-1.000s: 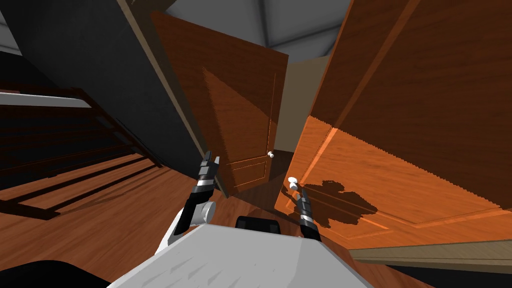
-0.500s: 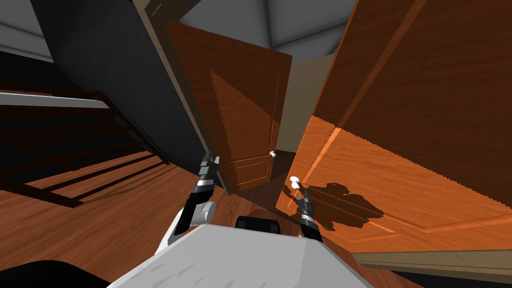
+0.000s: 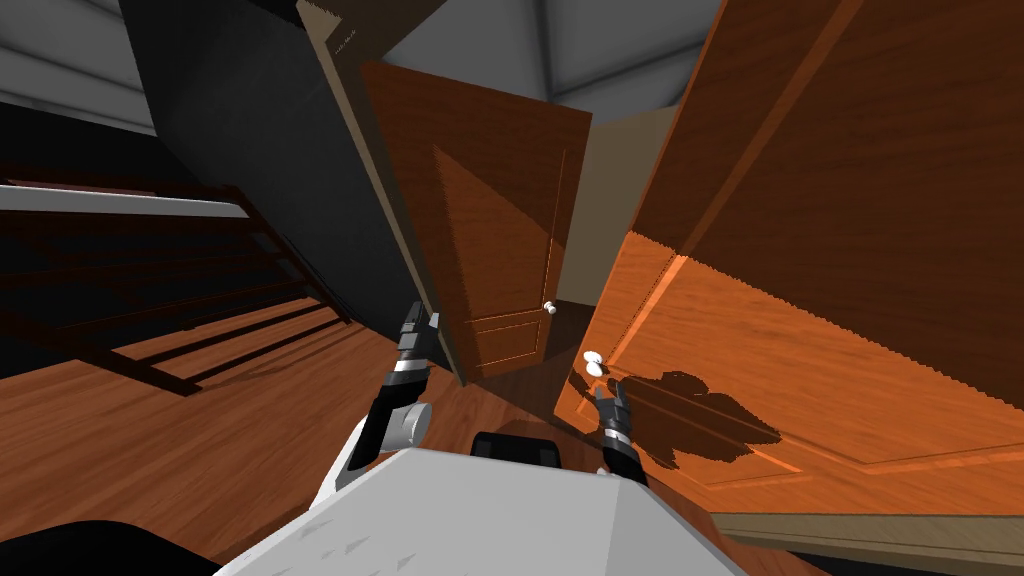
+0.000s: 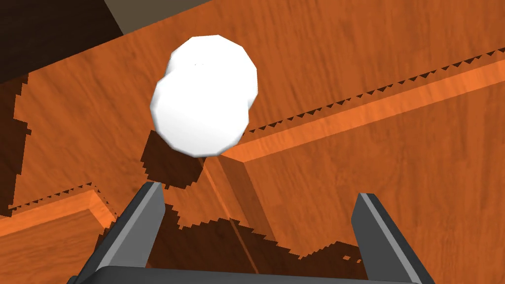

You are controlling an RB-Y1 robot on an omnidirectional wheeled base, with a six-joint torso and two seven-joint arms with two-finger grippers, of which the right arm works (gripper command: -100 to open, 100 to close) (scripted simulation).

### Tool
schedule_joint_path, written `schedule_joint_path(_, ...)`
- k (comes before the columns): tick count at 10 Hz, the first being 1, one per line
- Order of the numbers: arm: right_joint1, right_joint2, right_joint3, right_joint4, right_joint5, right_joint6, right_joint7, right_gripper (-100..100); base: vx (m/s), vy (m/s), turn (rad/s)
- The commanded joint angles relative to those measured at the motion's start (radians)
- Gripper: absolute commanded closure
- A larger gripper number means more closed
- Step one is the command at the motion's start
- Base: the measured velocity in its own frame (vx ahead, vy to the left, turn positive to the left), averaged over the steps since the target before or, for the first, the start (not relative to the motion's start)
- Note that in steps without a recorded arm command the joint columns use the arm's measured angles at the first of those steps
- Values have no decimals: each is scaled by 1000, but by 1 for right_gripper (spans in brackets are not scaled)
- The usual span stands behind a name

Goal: Push the door open

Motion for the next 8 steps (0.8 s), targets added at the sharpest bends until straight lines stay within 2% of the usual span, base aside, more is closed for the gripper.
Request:
schedule_joint_path(1, -7, -2, -2, 9, -27, 0, -50, -100, -59, 22, 116)
schedule_joint_path(2, -7, -2, -2, 9, -27, 0, -66, -100, -42, 16, 42)
schedule_joint_path(3, -11, -4, -3, 12, -45, 0, -102, -100, -42, 17, 69)
schedule_joint_path(4, -11, -4, -3, 12, -45, 0, -108, -100, -32, 12, 39)
schedule_joint_path(6, -17, -7, -5, 19, -79, 2, -174, -100, -50, 12, 101)
schedule_joint_path(7, -17, -7, -5, 19, -79, 2, -190, -100, -38, 7, 36)
schedule_joint_path(8, -20, -8, -6, 22, -97, 2, -226, -100, -41, 20, 58)
